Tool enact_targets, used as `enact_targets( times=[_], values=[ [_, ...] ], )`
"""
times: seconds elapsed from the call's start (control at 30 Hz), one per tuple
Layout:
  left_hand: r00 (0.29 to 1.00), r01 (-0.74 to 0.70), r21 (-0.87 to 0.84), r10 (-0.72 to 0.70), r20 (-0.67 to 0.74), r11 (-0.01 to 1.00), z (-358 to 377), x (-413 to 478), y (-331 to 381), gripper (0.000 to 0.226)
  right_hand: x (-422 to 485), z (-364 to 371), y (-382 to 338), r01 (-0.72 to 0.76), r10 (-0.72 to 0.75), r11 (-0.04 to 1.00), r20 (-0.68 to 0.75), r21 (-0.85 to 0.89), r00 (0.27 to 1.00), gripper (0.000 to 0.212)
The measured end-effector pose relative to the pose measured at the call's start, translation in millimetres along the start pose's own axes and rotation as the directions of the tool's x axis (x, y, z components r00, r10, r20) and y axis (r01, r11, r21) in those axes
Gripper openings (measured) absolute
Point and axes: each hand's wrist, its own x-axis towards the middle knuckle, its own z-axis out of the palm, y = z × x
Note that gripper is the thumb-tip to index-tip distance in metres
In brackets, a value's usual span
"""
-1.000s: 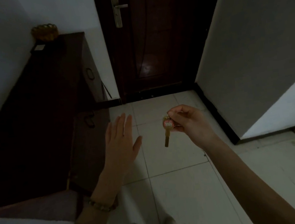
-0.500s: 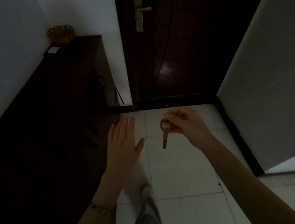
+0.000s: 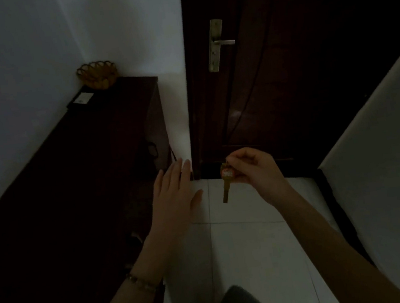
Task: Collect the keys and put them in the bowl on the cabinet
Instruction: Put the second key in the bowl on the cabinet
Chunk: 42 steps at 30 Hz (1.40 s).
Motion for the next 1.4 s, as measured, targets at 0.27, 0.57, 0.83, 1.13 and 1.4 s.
enact_targets(
  times=[0.27, 0.57, 0.83, 1.13, 1.4],
  values=[
    [0.993, 0.12, 0.138, -0.121, -0.004, 0.983, 35.1, 86.9, -62.6, 0.067, 133.3, 21.0, 6.3, -0.03, 0.033, 0.999, 0.122, -0.02, 0.992, 0.006],
    [0.962, 0.257, 0.231, -0.271, 0.027, 0.938, 76.8, 234.9, -113.8, 0.066, 325.5, 39.1, -9.6, -0.016, 0.022, 1.0, 0.279, -0.026, 0.96, 0.006],
    [0.915, 0.376, 0.314, -0.402, 0.022, 0.872, 109.0, 324.2, -153.6, 0.07, 451.0, 67.5, -19.2, 0.017, -0.005, 1.0, 0.414, -0.025, 0.91, 0.016],
    [0.853, 0.491, 0.365, -0.521, -0.02, 0.791, 121.1, 375.4, -217.8, 0.069, 541.4, 121.5, -11.8, -0.001, 0.001, 1.0, 0.543, 0.001, 0.84, 0.025],
    [0.807, 0.579, 0.353, -0.579, -0.117, 0.735, 102.9, 418.4, -294.0, 0.066, 620.6, 204.1, -16.2, 0.017, -0.02, 1.0, 0.62, 0.011, 0.785, 0.027]
  ],
)
